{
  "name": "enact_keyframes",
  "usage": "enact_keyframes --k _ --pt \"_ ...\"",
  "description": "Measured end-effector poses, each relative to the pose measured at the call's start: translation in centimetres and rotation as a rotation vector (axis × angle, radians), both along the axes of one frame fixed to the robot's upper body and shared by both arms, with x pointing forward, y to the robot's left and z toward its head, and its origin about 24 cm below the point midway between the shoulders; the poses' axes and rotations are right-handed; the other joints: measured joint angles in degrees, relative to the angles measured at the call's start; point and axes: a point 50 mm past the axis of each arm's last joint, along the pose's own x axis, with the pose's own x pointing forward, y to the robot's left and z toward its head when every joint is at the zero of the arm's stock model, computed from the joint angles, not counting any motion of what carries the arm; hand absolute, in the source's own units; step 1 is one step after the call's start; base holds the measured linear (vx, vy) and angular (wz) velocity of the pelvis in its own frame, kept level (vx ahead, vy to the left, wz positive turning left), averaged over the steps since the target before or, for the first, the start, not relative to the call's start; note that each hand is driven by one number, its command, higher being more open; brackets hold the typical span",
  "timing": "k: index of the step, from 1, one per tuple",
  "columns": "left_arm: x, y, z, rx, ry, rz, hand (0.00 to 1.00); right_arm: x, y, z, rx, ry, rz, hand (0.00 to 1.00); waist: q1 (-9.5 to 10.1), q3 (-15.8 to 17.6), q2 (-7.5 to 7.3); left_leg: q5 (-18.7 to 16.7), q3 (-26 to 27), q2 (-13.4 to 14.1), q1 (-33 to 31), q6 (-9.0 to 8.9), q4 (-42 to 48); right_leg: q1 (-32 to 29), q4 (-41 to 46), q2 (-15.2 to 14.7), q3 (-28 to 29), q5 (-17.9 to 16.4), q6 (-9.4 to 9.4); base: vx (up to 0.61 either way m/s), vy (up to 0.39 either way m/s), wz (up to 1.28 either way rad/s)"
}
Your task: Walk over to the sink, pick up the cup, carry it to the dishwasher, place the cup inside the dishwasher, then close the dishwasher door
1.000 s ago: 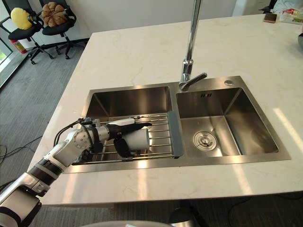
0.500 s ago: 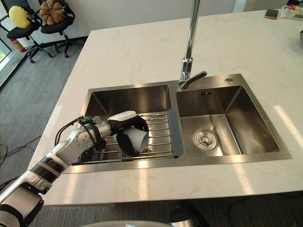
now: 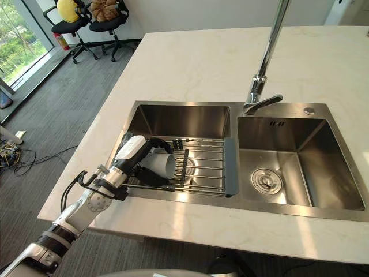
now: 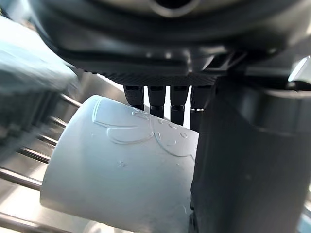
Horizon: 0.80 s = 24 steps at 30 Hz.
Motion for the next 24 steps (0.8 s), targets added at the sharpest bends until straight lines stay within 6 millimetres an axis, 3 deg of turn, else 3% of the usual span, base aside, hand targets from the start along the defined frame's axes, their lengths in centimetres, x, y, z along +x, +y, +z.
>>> enact_keyframes --k 4,7,9,11,15,19,24 --pt "-1.3 0.5 0.8 -0.093 -0.122 0.057 0.0 -0.1 0.4 -0.2 0.008 0.025 0.028 1.0 1.3 -0.6 -1.29 0.4 -1.8 0.0 -0.8 0.07 0.3 0.5 0.0 -0.2 -1.6 0.0 -0.03 -0.05 -0.014 0.22" --pt "-2.1 1.0 3.0 -0.22 -0.275 0.111 0.0 -0.3 0.5 -0.2 0.007 0.038 0.044 1.0 1.97 -0.8 -1.6 0.5 -3.6 -0.1 -1.7 0.15 1.4 1.2 0.0 -0.4 -3.2 -0.1 -0.11 -0.06 -0.006 0.26" --pt "-2.5 1.3 4.7 -0.347 -0.37 0.144 0.0 -0.5 0.5 -0.2 0.004 0.043 0.047 1.0 2.69 -0.8 -1.61 0.5 -4.5 -0.1 -2.5 0.16 2.2 1.5 0.0 -0.5 -3.9 -0.1 -0.18 -0.08 -0.015 0.25" --pt "-3.2 1.8 7.3 -0.583 -0.515 0.21 0.0 -0.6 0.5 -0.2 0.002 0.045 0.046 1.0 3.04 -1.0 -1.66 0.4 -6.2 0.1 -4.4 0.28 3.9 1.6 0.0 -0.4 -5.1 -0.4 -0.49 -0.08 -0.023 0.32" --pt "-4.9 3.0 9.6 -0.856 -0.674 0.267 0.0 -1.0 0.4 -0.3 -0.001 0.059 0.04 1.0 4.43 -1.1 -1.49 -0.1 -6.4 0.9 -4.8 0.62 5.9 2.5 0.0 0.3 -5.4 -1.0 -1.05 -0.06 -0.021 0.08" --pt "-6.0 4.0 10.1 -1.079 -0.69 0.277 0.0 -1.2 0.4 -0.3 -0.008 0.074 0.031 1.0 5.11 -1.3 -1.22 -1.8 -6.0 1.4 -4.9 1.34 8.1 3.0 0.6 0.5 -4.8 -1.1 -1.0 -0.08 0.001 -0.05" --pt "-6.1 5.2 9.2 -1.303 -0.619 0.282 0.0 -1.7 0.4 -0.4 -0.006 0.093 0.0 1.0 5.04 -2.6 -0.87 -2.0 -5.3 1.4 -4.7 1.56 8.3 2.8 0.9 0.5 -3.5 -1.1 -1.01 -0.03 0.014 -0.08"
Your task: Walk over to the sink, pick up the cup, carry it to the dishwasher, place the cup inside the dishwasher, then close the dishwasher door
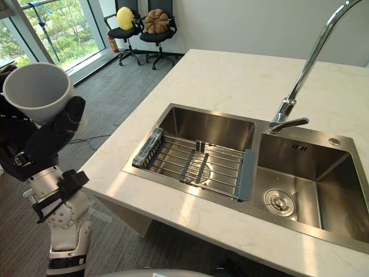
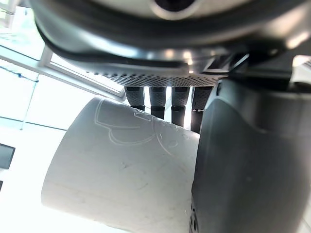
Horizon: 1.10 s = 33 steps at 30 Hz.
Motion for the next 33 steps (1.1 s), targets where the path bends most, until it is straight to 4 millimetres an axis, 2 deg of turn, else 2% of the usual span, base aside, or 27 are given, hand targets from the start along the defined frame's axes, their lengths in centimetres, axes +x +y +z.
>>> enact_keyframes --k 7,9,10,11,12,13,14,15,16,18,19,20,21,23,25,27,28,30,31,32,33 --pt "0.0 0.9 -1.3 -0.259 -0.005 -0.188 0.0 -0.4 0.1 -0.1 0.005 0.02 -0.027 1.0 0.07 -0.4 0.8 -0.1 0.2 -0.1 0.0 0.13 -0.1 -0.1 0.0 -0.1 0.0 -0.1 0.11 0.0 0.002 0.01" --pt "-0.2 1.2 -2.0 -0.338 0.009 -0.208 0.0 -0.7 -0.1 0.0 0.002 0.027 -0.042 1.0 0.07 -0.8 1.33 0.3 0.1 -0.6 -0.1 0.93 -0.4 0.1 0.3 -0.6 -1.1 -0.5 0.26 0.03 0.024 0.26" --pt "-0.1 1.1 -2.3 -0.375 0.021 -0.226 0.0 -0.9 0.0 -0.1 0.003 0.034 -0.055 1.0 -0.25 -0.9 1.21 1.5 2.1 -1.4 -0.6 2.92 -0.3 0.8 0.5 -1.8 -2.9 -1.0 0.58 0.02 0.057 0.62" --pt "0.0 1.0 -2.4 -0.381 0.028 -0.232 0.0 -1.0 0.0 -0.1 0.004 0.035 -0.067 1.0 -0.64 -0.9 1.02 2.2 4.3 -1.9 -0.9 4.08 -0.2 1.3 0.7 -2.6 -4.1 -1.2 0.81 0.02 0.073 1.37" --pt "0.1 0.6 -2.6 -0.39 0.044 -0.247 0.0 -1.5 0.0 -0.1 -0.002 0.042 -0.096 1.0 -1.2 -1.0 1.02 2.8 11.9 -2.5 -1.1 8.99 -0.6 2.7 1.6 -4.8 -8.6 -1.8 1.19 0.02 0.089 1.68" --pt "0.0 0.7 -2.5 -0.388 0.038 -0.242 0.0 -2.0 -0.2 -0.1 -0.014 0.06 -0.105 1.0 -1.2 -1.0 1.1 1.9 18.5 -1.4 -0.9 12.42 -0.8 3.9 2.4 -5.8 -12.4 -2.0 1.7 0.06 0.08 2.06" --pt "-0.3 1.1 -2.1 -0.376 0.021 -0.229 0.0 -2.2 -0.3 -0.1 -0.021 0.072 -0.108 1.0 -1.12 -1.0 0.86 1.9 26.9 0.8 -0.2 13.16 0.1 5.3 2.6 -6.5 -16.2 -2.2 1.92 0.08 0.078 1.62" --pt "-0.4 1.2 -1.9 -0.368 0.011 -0.227 0.0 -2.4 -0.4 0.0 -0.024 0.075 -0.108 1.0 -1.22 -0.9 0.89 1.9 31.4 2.1 0.1 13.11 0.9 6.0 2.7 -6.9 -18.5 -2.4 2.14 0.12 0.09 1.78" --pt "-0.4 1.1 -1.5 -0.348 -0.004 -0.235 0.0 -2.8 -0.4 0.0 -0.031 0.083 -0.112 1.0 -1.5 -0.9 1.05 2.5 38.5 4.3 0.3 12.92 3.1 7.5 3.1 -7.6 -22.9 -2.7 2.58 0.1 0.086 1.54" --pt "-0.3 0.8 -0.9 -0.302 -0.025 -0.262 0.0 -3.0 -0.8 0.1 -0.048 0.092 -0.115 1.0 -1.68 -0.3 1.61 4.2 44.5 4.8 0.1 9.63 5.3 10.3 4.5 -8.9 -29.0 -3.4 3.14 0.1 0.159 1.89" --pt "-0.2 0.7 -0.5 -0.275 -0.034 -0.279 0.0 -3.0 -0.7 0.1 -0.051 0.099 -0.116 1.0 -1.74 0.3 1.39 3.8 45.5 4.0 0.1 8.95 5.3 12.0 6.0 -9.8 -31.9 -5.0 3.01 0.05 0.166 1.73" --pt "-0.1 0.7 -0.4 -0.26 -0.037 -0.285 0.0 -3.0 -0.7 0.0 -0.049 0.102 -0.116 1.0 -1.58 0.6 1.03 3.8 44.7 3.4 0.1 7.48 4.8 12.8 6.5 -10.2 -32.4 -6.1 3.42 0.0 0.129 1.35" --pt "-0.2 0.9 -0.3 -0.244 -0.036 -0.284 0.0 -3.1 -0.6 0.0 -0.052 0.099 -0.118 1.0 -0.83 1.4 0.7 4.2 42.7 1.6 0.0 6.51 3.3 13.6 7.8 -11.3 -33.4 -6.8 4.33 -0.02 0.152 0.86" --pt "-0.2 0.8 -0.2 -0.232 -0.036 -0.287 0.0 -3.2 -0.8 0.1 -0.06 0.095 -0.144 1.0 0.04 1.6 0.46 4.6 40.4 -1.6 -0.3 7.6 0.7 14.0 9.8 -13.3 -34.4 -8.0 5.38 -0.04 0.181 0.74" --pt "-0.1 0.4 0.0 -0.18 -0.027 -0.293 0.0 -3.2 -1.1 0.2 -0.072 0.101 -0.154 1.0 0.74 2.0 -0.13 4.8 39.1 -4.2 -0.5 7.95 -0.8 14.0 11.8 -15.4 -35.0 -9.0 5.58 -0.05 0.188 0.57" --pt "-0.1 -0.1 0.6 -0.107 -0.024 -0.334 0.0 -3.1 -1.4 0.2 -0.085 0.102 -0.155 1.0 0.87 2.1 -0.6 4.4 37.3 -6.5 -1.1 8.59 -1.1 14.1 14.7 -18.1 -36.5 -10.1 4.61 -0.01 0.191 0.62" --pt "-0.1 -0.4 1.3 -0.051 -0.039 -0.362 0.0 -3.2 -1.6 0.3 -0.093 0.098 -0.165 1.0 0.91 2.4 -1.2 3.3 35.9 -8.1 -1.7 9.59 -0.4 14.8 17.3 -20.4 -38.3 -11.0 2.66 0.06 0.158 0.87" --pt "0.5 -1.2 2.0 0.001 -0.055 -0.419 0.0 -3.7 -2.0 0.5 -0.114 0.098 -0.194 1.0 0.47 2.9 -1.67 1.3 31.4 -10.2 -1.6 10.51 0.9 16.7 24.8 -23.8 -38.0 -8.6 -2.35 0.12 0.173 1.34" --pt "1.1 -2.2 2.2 0.029 -0.053 -0.477 0.0 -4.1 -2.3 0.7 -0.134 0.09 -0.211 1.0 -0.14 2.9 -1.57 0.9 26.4 -11.6 -0.8 11.23 0.2 15.7 31.9 -25.2 -32.0 -3.7 -9.5 0.21 0.179 2.16" --pt "1.5 -3.1 2.5 0.053 -0.063 -0.523 0.0 -3.7 -2.1 0.6 -0.13 0.056 -0.259 1.0 -0.75 2.8 -1.04 1.3 20.5 -12.5 -0.4 12.17 -0.9 11.9 39.4 -24.5 -21.4 -1.1 -12.46 0.23 0.142 2.32" --pt "1.7 -3.4 2.6 0.06 -0.073 -0.538 0.0 -3.2 -1.7 0.5 -0.117 0.033 -0.278 1.0 -1.06 3.3 -1.37 1.7 17.5 -12.6 -0.4 13.0 -1.4 9.4 43.4 -22.4 -15.6 -4.9 -9.93 0.21 0.065 2.55"
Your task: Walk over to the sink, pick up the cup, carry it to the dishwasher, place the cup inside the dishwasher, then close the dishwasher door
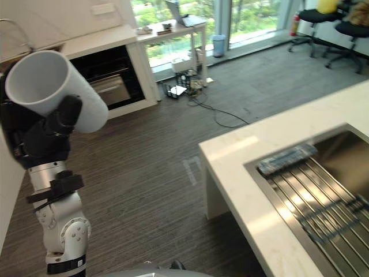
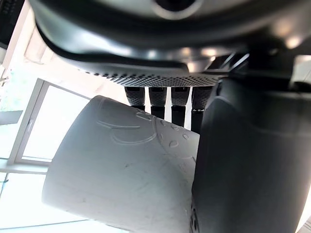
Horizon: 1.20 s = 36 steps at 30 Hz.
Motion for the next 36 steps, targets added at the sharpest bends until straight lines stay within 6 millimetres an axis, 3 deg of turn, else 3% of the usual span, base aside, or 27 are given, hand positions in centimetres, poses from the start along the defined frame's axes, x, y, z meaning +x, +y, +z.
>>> enact_keyframes --k 1,2,4,5,7,8,9,11,12,13,14,15,18,19,20,21,23,26,36 --pt "0.8 -0.7 -0.5 -0.006 0.012 -0.035 0.0 0.9 0.8 -0.2 0.028 -0.047 -0.041 1.0 -0.64 0.5 -0.4 0.1 -5.9 -1.0 0.1 0.68 -1.0 -4.3 4.3 6.3 9.3 -7.7 4.34 0.19 0.002 2.58" --pt "1.6 -1.4 -1.5 -0.014 0.066 -0.065 0.0 1.8 1.4 -0.4 0.047 -0.08 -0.055 1.0 -0.74 1.1 -0.77 0.7 -10.8 -2.5 1.4 0.72 -2.0 -7.9 5.2 11.0 15.0 -12.5 4.63 0.2 -0.002 2.48" --pt "2.2 -2.2 -3.7 -0.013 0.169 -0.098 0.0 2.9 1.7 -0.4 0.058 -0.123 -0.05 1.0 -0.58 1.1 -1.08 0.6 -17.0 -4.9 3.3 0.73 -3.0 -13.7 2.9 14.9 20.7 -17.0 5.31 0.31 -0.008 2.03" --pt "2.5 -2.9 -4.6 0.0 0.219 -0.121 0.0 3.9 2.0 -0.4 0.066 -0.156 -0.027 1.0 -0.8 0.8 -1.17 0.0 -21.1 -5.9 3.5 1.09 -3.0 -18.2 -1.2 18.1 26.1 -18.1 6.27 0.37 -0.017 1.85" --pt "2.6 -3.9 -4.9 0.022 0.243 -0.168 0.0 5.3 3.1 -0.6 0.098 -0.197 -0.009 1.0 -1.16 0.8 -1.05 -1.8 -24.2 -5.7 3.5 1.25 -2.4 -24.8 -6.2 22.7 35.2 -17.8 6.77 0.38 -0.076 1.7" --pt "2.5 -4.5 -5.0 0.032 0.25 -0.199 0.0 5.7 4.0 -0.7 0.123 -0.207 0.004 1.0 -1.48 0.7 -1.13 -3.0 -24.7 -4.8 3.7 -0.15 -1.0 -27.4 -8.9 25.0 39.7 -16.8 8.23 0.38 -0.124 1.58" --pt "2.5 -4.7 -5.1 0.04 0.255 -0.214 0.0 5.6 4.4 -0.8 0.135 -0.202 0.012 1.0 -1.4 0.6 -1.27 -3.5 -25.4 -4.7 4.3 -0.45 -0.4 -27.9 -10.8 25.4 40.2 -15.3 8.72 0.44 -0.153 1.37" --pt "2.3 -5.1 -5.5 0.062 0.276 -0.246 0.0 5.2 5.0 -1.0 0.162 -0.179 0.026 1.0 -1.13 -0.6 -2.87 -5.4 -24.2 -4.8 6.8 -3.15 -0.1 -27.5 -18.4 25.2 37.3 -7.2 7.9 0.45 -0.148 0.93" --pt "2.2 -5.1 -5.9 0.065 0.296 -0.244 0.0 5.2 5.3 -1.0 0.174 -0.17 0.051 1.0 -1.28 -1.7 -2.92 -7.1 -23.1 -4.1 7.6 -5.53 1.0 -26.9 -20.3 25.9 35.4 -2.6 7.52 0.5 -0.16 0.49" --pt "2.0 -5.2 -6.4 0.045 0.324 -0.243 0.0 5.5 4.5 -0.9 0.156 -0.172 0.087 1.0 -1.07 -3.2 -1.21 -8.2 -21.0 -1.8 7.0 -7.49 3.2 -24.9 -23.2 27.2 33.9 -2.1 6.36 0.5 -0.14 0.29" --pt "2.0 -5.3 -6.5 0.044 0.328 -0.246 0.0 5.7 4.2 -0.8 0.15 -0.174 0.098 1.0 -0.91 -3.6 -0.89 -8.4 -20.2 -1.1 6.6 -7.96 4.8 -23.6 -25.0 27.8 33.7 -1.9 6.12 0.46 -0.105 -0.14" --pt "2.0 -5.3 -6.5 0.051 0.334 -0.251 0.0 6.6 4.0 -0.7 0.141 -0.191 0.117 1.0 -0.2 -3.9 -1.12 -9.2 -18.6 0.0 5.7 -8.52 8.4 -21.1 -27.7 28.1 34.3 -1.9 5.85 0.41 -0.103 -0.19" --pt "2.0 -5.8 -6.7 0.135 0.344 -0.307 0.0 8.4 4.2 -0.7 0.149 -0.22 0.128 1.0 0.13 -3.6 -2.58 -11.9 -16.0 2.4 6.2 -9.37 3.6 -16.9 -31.2 27.3 35.0 -2.0 5.66 0.27 -0.082 -0.07" --pt "2.0 -5.9 -6.8 0.163 0.352 -0.328 0.0 8.7 4.1 -0.7 0.146 -0.225 0.137 1.0 0.23 -3.6 -2.74 -10.8 -15.7 3.8 6.4 -10.33 -2.8 -16.0 -32.0 27.2 34.9 -2.0 5.68 0.19 0.012 -0.07" --pt "2.0 -5.9 -6.9 0.172 0.354 -0.335 0.0 8.7 3.8 -0.6 0.141 -0.23 0.138 1.0 0.36 -4.2 -1.62 -2.1 -14.0 5.3 7.1 -11.05 -6.5 -15.7 -32.1 27.8 35.0 -2.1 5.86 0.17 0.046 -0.2" --pt "2.0 -5.6 -6.9 0.176 0.357 -0.326 0.0 8.5 3.8 -0.6 0.147 -0.234 0.137 1.0 0.58 -4.6 -1.66 -1.1 -13.4 5.5 7.9 -9.07 -7.3 -15.6 -32.0 28.1 35.6 -2.3 6.06 0.12 0.113 -0.34" --pt "2.0 -4.4 -6.9 0.202 0.364 -0.289 0.0 8.0 4.2 -0.7 0.163 -0.253 0.119 1.0 0.25 -5.2 -3.09 -1.1 -11.8 4.7 8.6 -9.08 -7.4 -15.6 -31.9 27.6 36.5 -2.1 6.26 0.08 0.133 -0.37" --pt "2.1 -3.7 -6.8 0.201 0.362 -0.26 0.0 7.5 4.4 -0.8 0.169 -0.254 0.115 1.0 0.16 -5.5 -4.1 -1.3 -10.6 3.7 9.1 -9.23 -7.2 -15.5 -32.0 26.7 36.8 -1.8 6.7 0.01 0.081 -0.22" --pt "2.0 -4.8 -6.8 0.163 0.347 -0.289 0.0 6.7 4.7 -0.7 0.171 -0.267 0.113 1.0 0.1 -5.7 -4.02 -4.2 -7.5 4.9 9.4 -8.97 -4.8 -14.3 -33.0 27.7 37.4 -1.8 7.21 -0.06 -0.006 -0.12"
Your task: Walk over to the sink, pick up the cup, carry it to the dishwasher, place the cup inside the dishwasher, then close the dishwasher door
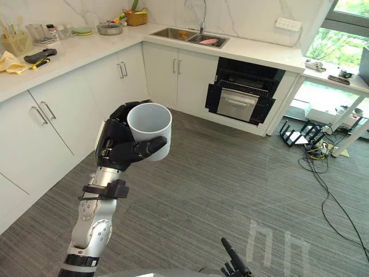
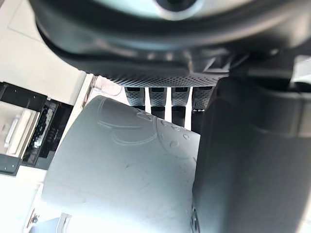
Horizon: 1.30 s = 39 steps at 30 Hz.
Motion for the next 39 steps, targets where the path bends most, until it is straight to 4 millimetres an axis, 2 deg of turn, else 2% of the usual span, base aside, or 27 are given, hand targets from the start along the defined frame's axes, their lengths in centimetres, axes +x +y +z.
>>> enact_keyframes --k 4,7,8,14,18,21,22,23,24,25,26,27,28,29,30,32,33,34,35,36,37,38,39 --pt "-0.1 -1.0 0.0 -0.021 -0.004 -0.034 0.0 -0.7 0.1 0.0 0.001 0.009 0.002 1.0 -0.02 -0.5 0.09 0.2 0.0 1.0 -0.1 -0.36 0.0 0.0 -0.1 0.9 -0.2 0.0 -0.03 -0.04 -0.069 0.0" --pt "-0.1 -1.1 0.0 -0.027 -0.007 -0.031 0.0 -1.0 0.2 -0.1 0.002 0.019 0.01 1.0 -0.11 -0.7 0.17 0.6 0.1 1.3 -0.1 -0.39 -0.2 0.0 -0.5 1.2 -0.4 0.1 -0.18 0.0 -0.027 0.0" --pt "-0.2 -0.8 0.2 -0.021 -0.027 0.005 0.0 -1.3 0.4 -0.1 -0.01 0.036 0.081 1.0 0.0 -1.2 -0.58 0.9 0.2 1.2 -0.1 -0.39 0.0 0.1 -0.9 1.1 -0.3 0.5 -0.18 0.0 0.0 0.0" --pt "-0.2 -0.9 0.2 -0.023 -0.025 0.005 0.0 -1.3 0.4 -0.1 -0.011 0.035 0.089 1.0 -0.05 -1.2 -0.61 0.9 0.6 1.2 0.1 -0.39 -0.1 0.1 -0.8 1.1 -0.2 0.5 -0.18 0.0 0.0 -0.02" --pt "0.3 -1.2 -0.3 -0.011 0.039 -0.018 0.0 -1.4 0.5 0.0 -0.021 0.026 0.105 1.0 -0.26 -1.0 -0.83 0.9 0.9 1.1 0.3 -0.4 -0.3 -0.3 0.3 1.0 -0.3 0.1 -0.34 -0.01 -0.003 -0.02" --pt "1.0 -1.3 -1.8 -0.017 0.173 -0.027 0.0 -1.8 0.7 -0.1 -0.03 0.03 0.076 1.0 -2.0 -0.7 -1.16 -0.5 -0.1 0.9 0.1 -0.66 0.6 -2.4 6.0 0.1 -2.8 -3.5 -0.44 -0.04 -0.04 0.15" --pt "1.2 -1.3 -2.8 -0.026 0.246 -0.032 0.0 -2.4 0.7 -0.1 -0.033 0.05 0.059 1.0 -2.21 -0.6 -1.19 -2.7 -0.2 1.3 -0.6 -0.72 3.9 -3.3 10.4 -0.7 -5.3 -6.0 -0.55 0.05 -0.086 -0.02" --pt "1.4 -1.4 -3.9 -0.03 0.324 -0.033 0.0 -3.5 0.7 -0.2 -0.033 0.095 0.042 1.0 -2.15 -0.6 -0.6 -5.7 0.2 2.4 -1.5 -2.11 8.4 -4.0 14.9 -1.1 -8.2 -9.1 -1.06 0.09 -0.103 -0.08" --pt "1.3 -1.4 -4.4 -0.032 0.362 -0.036 0.0 -4.1 0.6 -0.3 -0.038 0.121 0.049 1.0 -2.01 -0.6 -0.2 -7.1 1.0 3.2 -1.6 -3.35 10.3 -4.0 16.9 -1.1 -10.0 -10.9 -1.56 0.17 -0.136 -0.11" --pt "1.3 -1.4 -4.8 -0.046 0.411 -0.034 0.0 -5.0 0.7 -0.3 -0.043 0.164 0.042 1.0 -1.98 0.3 0.34 -10.1 1.4 5.9 -4.7 -4.7 22.0 -3.1 19.1 -0.8 -12.0 -14.6 -2.84 0.14 -0.143 0.2" --pt "1.3 -1.6 -5.0 -0.052 0.434 -0.036 0.0 -5.2 0.2 -0.3 -0.06 0.185 0.035 1.0 -3.12 1.8 1.15 -10.2 1.0 10.0 -10.8 -5.27 36.4 -2.4 20.4 -0.2 -13.6 -16.4 -3.33 0.17 -0.163 0.36" --pt "0.9 -2.1 -5.8 -0.064 0.484 -0.053 0.0 -5.7 -0.9 -0.2 -0.096 0.214 0.058 1.0 -3.37 2.8 2.68 -5.6 -1.1 12.7 -15.8 -6.79 47.4 -1.0 20.3 0.1 -14.5 -17.4 -3.25 0.13 -0.104 0.37" --pt "0.7 -2.3 -6.1 -0.073 0.507 -0.06 0.0 -5.5 -1.6 0.0 -0.12 0.218 0.076 1.0 -3.3 3.6 2.7 -1.0 -2.3 13.3 -17.7 -6.48 51.7 0.8 19.4 -0.1 -14.2 -17.6 -3.26 0.25 -0.061 0.15" --pt "0.7 -2.4 -6.4 -0.072 0.519 -0.06 0.0 -5.2 -2.2 0.1 -0.14 0.211 0.092 1.0 -3.27 4.9 2.28 1.1 -1.8 14.1 -19.5 -5.68 55.4 2.5 17.9 -0.6 -14.1 -17.4 -3.82 0.31 -0.02 -0.03" --pt "0.7 -2.3 -6.9 -0.074 0.541 -0.06 0.0 -4.4 -2.9 0.2 -0.164 0.191 0.1 1.0 -3.07 5.0 2.4 -1.6 0.5 14.6 -20.9 -4.65 55.6 3.5 16.9 -1.7 -13.8 -17.2 -4.05 0.37 -0.009 -0.11" --pt "0.7 -1.7 -7.4 -0.066 0.559 -0.042 0.0 -2.0 -4.2 0.7 -0.221 0.125 0.148 1.0 -2.85 5.4 1.83 -4.8 2.7 12.9 -21.6 -3.59 48.1 5.2 14.9 -3.7 -12.2 -16.5 -2.86 0.3 0.008 -0.38" --pt "0.8 -1.2 -7.4 -0.065 0.558 -0.024 0.0 0.1 -4.6 1.0 -0.255 0.064 0.186 1.0 -2.55 5.6 1.55 -5.2 2.2 10.5 -21.8 -3.46 39.1 6.4 13.1 -5.0 -11.0 -16.0 -2.15 0.25 0.036 -0.48" --pt "0.8 -0.9 -7.3 -0.067 0.553 -0.014 0.0 1.2 -4.8 1.3 -0.274 0.028 0.208 1.0 -2.36 5.6 1.49 -5.0 1.7 9.3 -21.7 -3.53 33.3 7.1 12.1 -5.6 -10.6 -15.8 -1.77 0.31 0.086 -0.46" --pt "0.9 -0.6 -7.1 -0.074 0.539 0.0 0.0 3.2 -4.9 1.7 -0.309 -0.035 0.245 1.0 -2.26 5.6 1.6 -1.9 -0.3 7.0 -21.7 -3.66 20.7 8.4 10.1 -6.5 -10.1 -15.5 -1.23 0.37 0.184 -0.3" --pt "0.8 -0.4 -6.7 -0.079 0.522 0.008 0.0 4.6 -4.9 2.1 -0.33 -0.081 0.265 1.0 -2.16 5.5 2.21 3.3 -3.2 6.1 -21.4 -3.84 9.0 9.5 8.9 -6.4 -10.1 -15.4 -1.05 0.36 0.222 -0.2" --pt "0.8 -0.3 -6.4 -0.083 0.507 0.008 0.0 5.3 -4.9 2.3 -0.344 -0.106 0.27 1.0 -2.08 5.4 3.02 7.0 -5.5 6.5 -21.5 -4.49 3.6 10.3 8.1 -5.6 -10.2 -15.5 -0.82 0.37 0.288 -0.2" --pt "0.6 -0.3 -6.2 -0.087 0.493 0.008 0.0 5.9 -4.8 2.5 -0.354 -0.13 0.268 1.0 -1.26 5.4 3.63 13.5 -6.8 7.3 -21.1 -4.86 2.4 12.2 6.6 -4.9 -9.9 -15.7 0.17 0.33 0.252 -0.31" --pt "0.4 0.2 -6.3 -0.091 0.485 0.027 0.0 6.5 -3.9 2.4 -0.338 -0.152 0.258 1.0 -0.71 5.3 3.04 15.9 -6.5 6.7 -20.0 -3.48 3.8 14.0 5.8 -5.7 -9.4 -15.6 0.64 0.32 0.236 -0.39"
